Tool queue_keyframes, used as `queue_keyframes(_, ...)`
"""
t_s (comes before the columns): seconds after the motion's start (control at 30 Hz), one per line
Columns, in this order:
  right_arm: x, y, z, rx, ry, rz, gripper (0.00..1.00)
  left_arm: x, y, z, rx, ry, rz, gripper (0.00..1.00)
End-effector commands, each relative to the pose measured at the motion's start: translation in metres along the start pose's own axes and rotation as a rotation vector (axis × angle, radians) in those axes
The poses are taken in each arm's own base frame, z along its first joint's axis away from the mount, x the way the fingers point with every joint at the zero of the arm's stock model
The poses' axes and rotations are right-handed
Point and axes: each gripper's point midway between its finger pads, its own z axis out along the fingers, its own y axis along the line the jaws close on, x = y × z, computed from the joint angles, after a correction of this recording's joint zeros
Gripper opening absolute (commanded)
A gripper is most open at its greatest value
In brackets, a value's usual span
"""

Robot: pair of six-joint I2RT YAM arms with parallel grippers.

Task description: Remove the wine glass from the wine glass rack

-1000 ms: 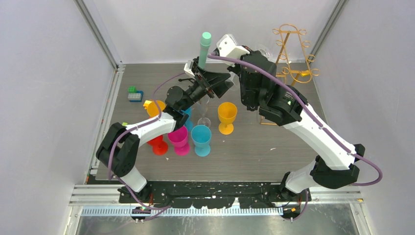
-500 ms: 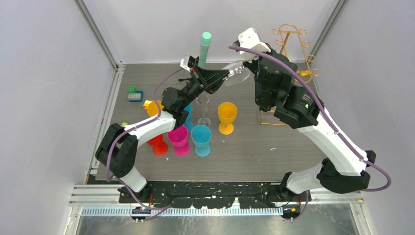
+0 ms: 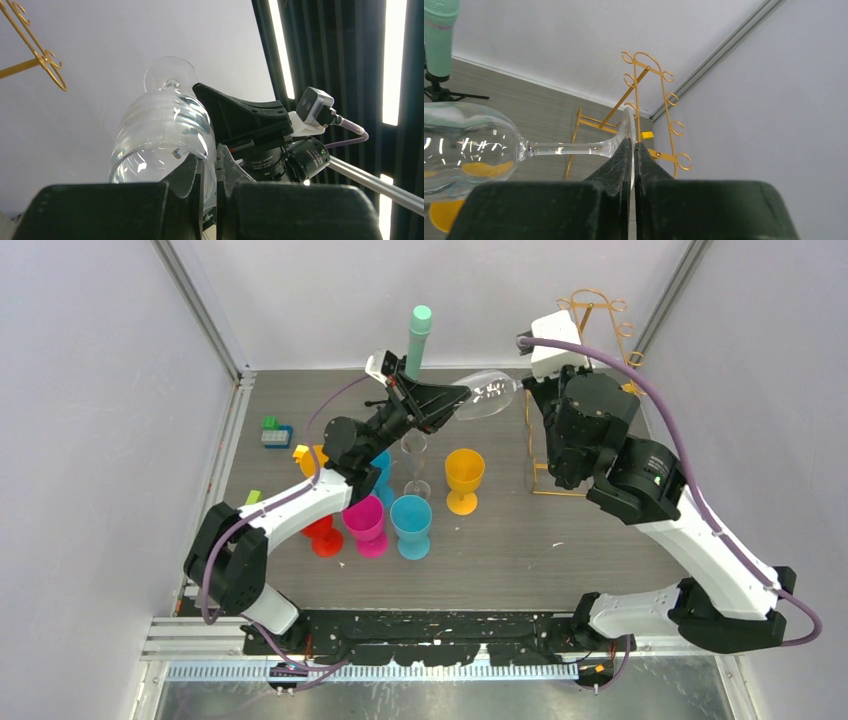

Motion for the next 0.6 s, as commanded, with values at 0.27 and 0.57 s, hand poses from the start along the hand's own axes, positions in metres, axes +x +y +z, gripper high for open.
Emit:
queue_keyframes(0.27,0.025,0.035,-0.005,-0.039,0.044,0.279,0.37,0.015,-0.030,-0.006,-0.078,0.023,0.178,0.00)
queue_keyframes(0.57,0.016,0.031,-0.025,-0.179,0.004,0.555,0.61,0.019,-0.044,-0.025,-0.176,0.018,0.409,0.00)
